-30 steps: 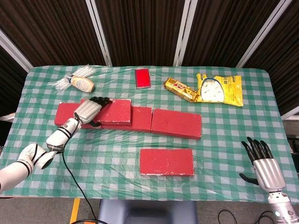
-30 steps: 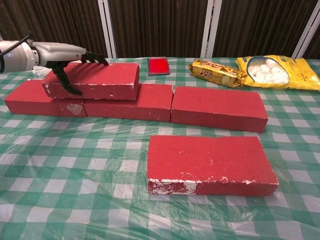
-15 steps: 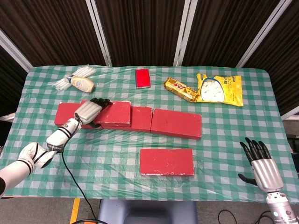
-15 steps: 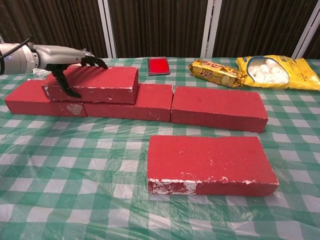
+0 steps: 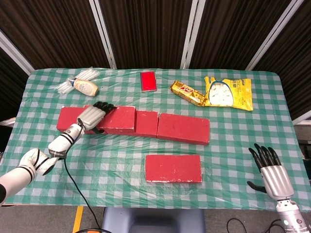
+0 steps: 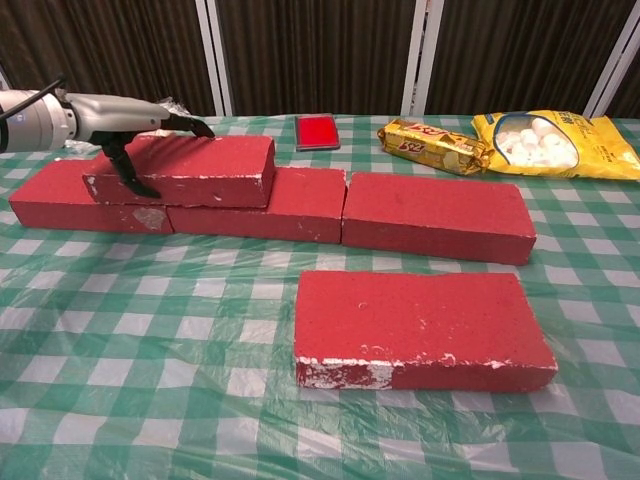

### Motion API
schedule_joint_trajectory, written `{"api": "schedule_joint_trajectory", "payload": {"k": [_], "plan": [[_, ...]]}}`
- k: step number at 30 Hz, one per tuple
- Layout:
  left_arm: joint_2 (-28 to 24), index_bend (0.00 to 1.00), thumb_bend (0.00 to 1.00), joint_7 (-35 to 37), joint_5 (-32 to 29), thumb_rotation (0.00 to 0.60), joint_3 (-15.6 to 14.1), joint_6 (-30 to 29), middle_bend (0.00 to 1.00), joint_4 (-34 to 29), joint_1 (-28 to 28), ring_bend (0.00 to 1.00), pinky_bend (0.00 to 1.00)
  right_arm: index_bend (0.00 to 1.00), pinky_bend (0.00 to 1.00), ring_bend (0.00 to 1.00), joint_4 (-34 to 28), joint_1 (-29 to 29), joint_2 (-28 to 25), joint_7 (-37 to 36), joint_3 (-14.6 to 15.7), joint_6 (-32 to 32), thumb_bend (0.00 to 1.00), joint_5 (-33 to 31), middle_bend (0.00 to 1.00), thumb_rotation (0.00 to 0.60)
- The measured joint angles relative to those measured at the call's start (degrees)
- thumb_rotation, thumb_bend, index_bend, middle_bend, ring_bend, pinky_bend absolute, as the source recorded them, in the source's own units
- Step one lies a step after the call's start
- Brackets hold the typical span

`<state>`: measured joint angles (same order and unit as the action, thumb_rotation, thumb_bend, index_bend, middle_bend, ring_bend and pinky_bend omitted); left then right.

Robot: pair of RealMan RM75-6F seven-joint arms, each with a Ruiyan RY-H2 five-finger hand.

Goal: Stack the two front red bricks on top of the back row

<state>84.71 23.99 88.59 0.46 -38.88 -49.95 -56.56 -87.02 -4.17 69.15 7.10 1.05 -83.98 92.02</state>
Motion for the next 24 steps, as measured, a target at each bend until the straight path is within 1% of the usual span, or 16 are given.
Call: {"api": "schedule_joint_trajectory", "payload": {"k": [12, 24], "plan": [[-0.4, 0.0, 0.32, -0.3, -0.8, 0.6, -0.5, 0.8, 0.01, -0.5, 0.0, 0.0, 0.04, 0.0, 0.0, 0.0, -0.3, 0.0, 0.1, 0.4, 0.0, 0.1, 0.07, -0.1, 0.0, 0.6], [-1.0, 0.0, 0.32, -1.2, -0.7, 0.6, -0.6, -0.1, 0.0, -2.4, 0.1, 0.0, 0.03, 0.0, 0.0, 0.0, -0.5, -0.2, -0.1, 0.1, 0.2, 0.7, 0.07, -0.2, 0.0, 0.6]]}}
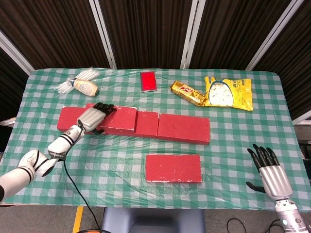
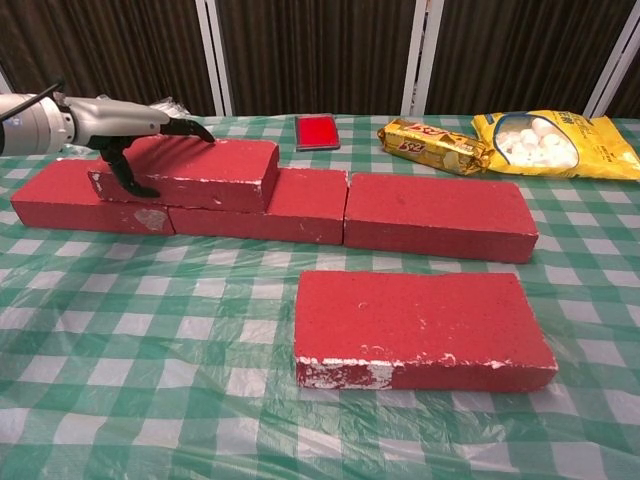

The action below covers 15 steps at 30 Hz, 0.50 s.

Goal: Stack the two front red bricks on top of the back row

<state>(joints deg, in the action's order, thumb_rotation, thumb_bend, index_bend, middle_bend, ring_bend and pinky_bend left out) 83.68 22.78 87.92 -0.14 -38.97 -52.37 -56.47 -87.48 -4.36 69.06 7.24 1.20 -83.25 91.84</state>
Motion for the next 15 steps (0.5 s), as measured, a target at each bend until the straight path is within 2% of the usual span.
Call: {"api": "schedule_joint_trajectory", "payload": {"k": [9, 15], "plan": [[-0.8, 0.0, 0.32, -2.2, -0.2, 0.6, 0.6, -2.2, 0.0, -1.7, 0.5, 0.0, 0.02, 0.0, 0.0, 0.0, -0.1, 0.0, -0.1, -0.1, 0.3, 0.0, 0.07, 0.5, 0.0, 0.6], [-3.2, 0.0, 0.32, -5.6, -0.5, 0.6, 0.8, -7.6, 0.0, -6.8, 3.2, 0.0, 0.02, 0.0, 0.0, 0.0, 0.2, -0.9, 0.8, -0.4, 0.8, 1.1, 0.07, 1.9, 0.0, 0.6]]}}
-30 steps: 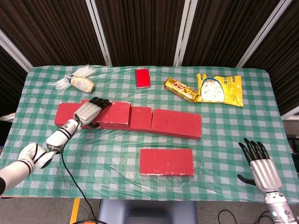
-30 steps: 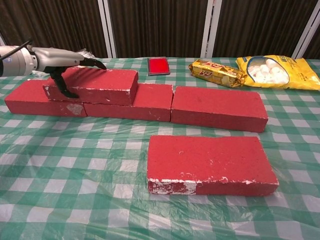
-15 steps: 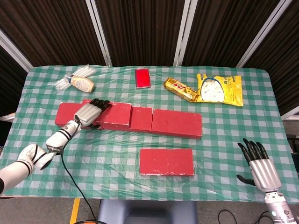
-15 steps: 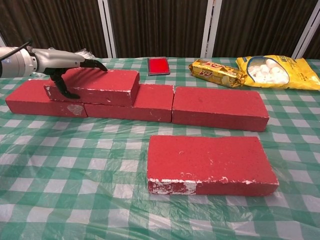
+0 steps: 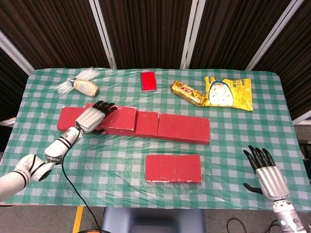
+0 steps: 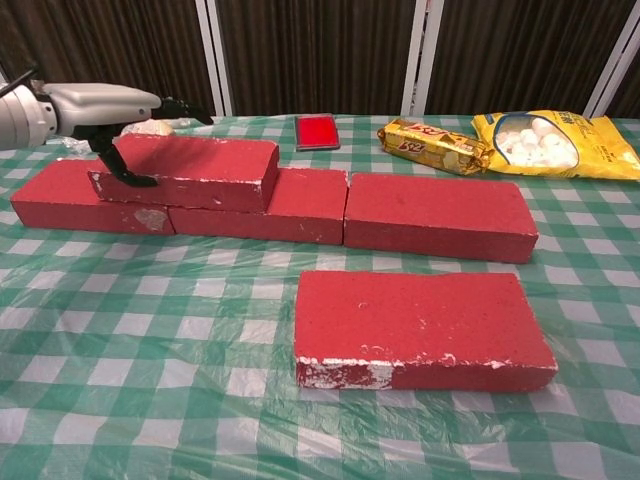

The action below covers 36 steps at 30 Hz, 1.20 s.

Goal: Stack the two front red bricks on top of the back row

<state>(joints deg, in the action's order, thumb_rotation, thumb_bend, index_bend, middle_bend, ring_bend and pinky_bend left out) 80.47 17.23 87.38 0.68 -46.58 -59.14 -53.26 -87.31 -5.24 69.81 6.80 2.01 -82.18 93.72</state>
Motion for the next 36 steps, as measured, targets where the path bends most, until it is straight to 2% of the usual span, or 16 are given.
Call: {"api": "schedule_joint_trajectory", "payload": {"k": [3, 8, 13, 17, 20, 24, 30, 36], "plan": [[-2.6, 0.0, 0.32, -2.4, 0.3, 0.6, -0.8, -4.5, 0.0, -5.2, 3.1, 0.0, 0.02, 0.0, 0.0, 0.0, -0.4, -0.9, 0.6, -0.2, 0.3, 1.3, 0.07, 0.9, 0.0, 0.6], [-7.8, 0.0, 0.32, -5.9, 1.4, 0.6, -4.7, -14.3, 0.0, -15.0, 12.3, 0.0, 0.02, 0.0, 0.0, 0.0, -3.7, -3.1, 0.5, 0.1, 1.3, 5.0, 0.07, 2.7, 0.0, 0.6], [-9.8, 0.0, 0.32, -9.0, 2.1, 0.6, -8.9, -24.0, 0.0, -17.7, 23.3, 0.0, 0.02, 0.0, 0.0, 0.0, -10.2, -6.0, -0.1, 2.7, 2.1, 11.0, 0.07, 3.0, 0.0, 0.6], [-9.6, 0.0, 0.32, -11.9, 2.0, 0.6, -10.9, -28.9, 0.0, -17.3, 29.9, 0.0, 0.02, 0.0, 0.0, 0.0, -15.4, -8.7, 0.5, 7.0, 1.2, 16.3, 0.07, 0.7, 0.0, 0.6], [-8.9, 0.0, 0.32, -12.9, 2.1, 0.6, -11.2, -31.9, 0.0, -16.5, 32.9, 0.0, 0.02, 0.0, 0.0, 0.0, -17.3, -10.5, 1.8, 11.8, -0.5, 19.0, 0.07, -3.2, 0.0, 0.6], [-7.7, 0.0, 0.32, -12.8, 2.3, 0.6, -10.8, -34.2, 0.0, -14.6, 35.3, 0.0, 0.02, 0.0, 0.0, 0.0, -19.0, -13.3, 5.0, 21.0, -3.5, 22.2, 0.07, -12.0, 0.0, 0.6], [-7.1, 0.0, 0.32, -13.6, 2.1, 0.6, -9.6, -33.7, 0.0, -13.7, 36.5, 0.0, 0.02, 0.0, 0.0, 0.0, -20.6, -18.8, 10.4, 33.5, -6.6, 25.7, 0.07, -27.8, 0.0, 0.6], [-7.4, 0.0, 0.32, -13.7, 2.2, 0.6, -8.6, -33.0, 0.0, -14.0, 37.0, 0.0, 0.02, 0.0, 0.0, 0.0, -21.3, -24.7, 15.3, 41.9, -7.9, 26.3, 0.07, -40.2, 0.0, 0.6]]}}
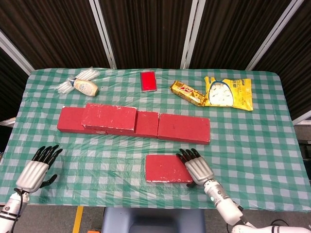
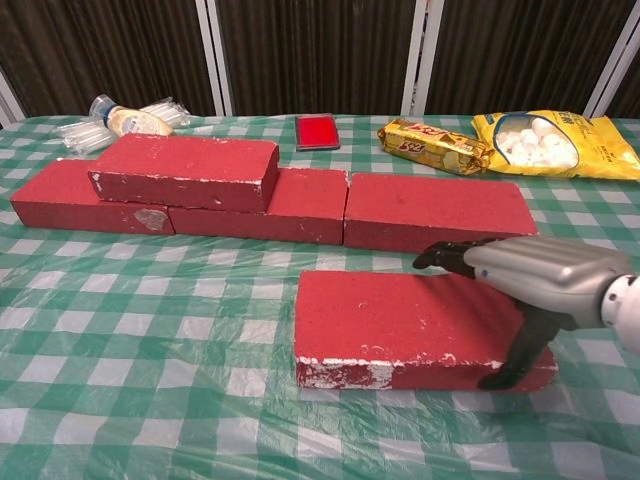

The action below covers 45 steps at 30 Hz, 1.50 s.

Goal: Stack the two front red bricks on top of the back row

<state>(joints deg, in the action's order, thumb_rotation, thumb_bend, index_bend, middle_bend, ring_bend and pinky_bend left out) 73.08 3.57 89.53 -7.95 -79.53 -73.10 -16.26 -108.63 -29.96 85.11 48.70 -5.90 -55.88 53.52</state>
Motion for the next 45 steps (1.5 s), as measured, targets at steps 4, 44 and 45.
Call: {"api": "schedule_joint_trajectory", "payload": {"k": [4, 44, 45], "plan": [[-0.1, 0.0, 0.32, 0.2, 0.2, 0.6, 0.5, 0.7, 0.0, 0.1, 0.1, 0.0, 0.02, 0.0, 0.0, 0.0, 0.5, -3.0, 2.2, 1.2, -0.3, -0.4, 0.07, -4.4, 0.0, 0.6], [-0.5, 0.0, 0.32, -0.9, 0.4, 0.6, 3.3, 4.1, 0.0, -0.3, 1.3, 0.0, 0.02, 0.49, 0.32, 0.25, 0.7, -10.9, 0.1, -8.8, -0.8, -4.7, 0.07, -7.7, 0.35, 0.6], [-0.4, 0.0, 0.32, -1.1, 0.3, 0.6, 3.4, 4.1, 0.0, -0.4, 1.3, 0.0, 0.02, 0.49, 0.32, 0.25, 0.1, -11.3, -1.1, -9.3, -1.7, -4.6, 0.07, -7.7, 0.35, 0.6]]}}
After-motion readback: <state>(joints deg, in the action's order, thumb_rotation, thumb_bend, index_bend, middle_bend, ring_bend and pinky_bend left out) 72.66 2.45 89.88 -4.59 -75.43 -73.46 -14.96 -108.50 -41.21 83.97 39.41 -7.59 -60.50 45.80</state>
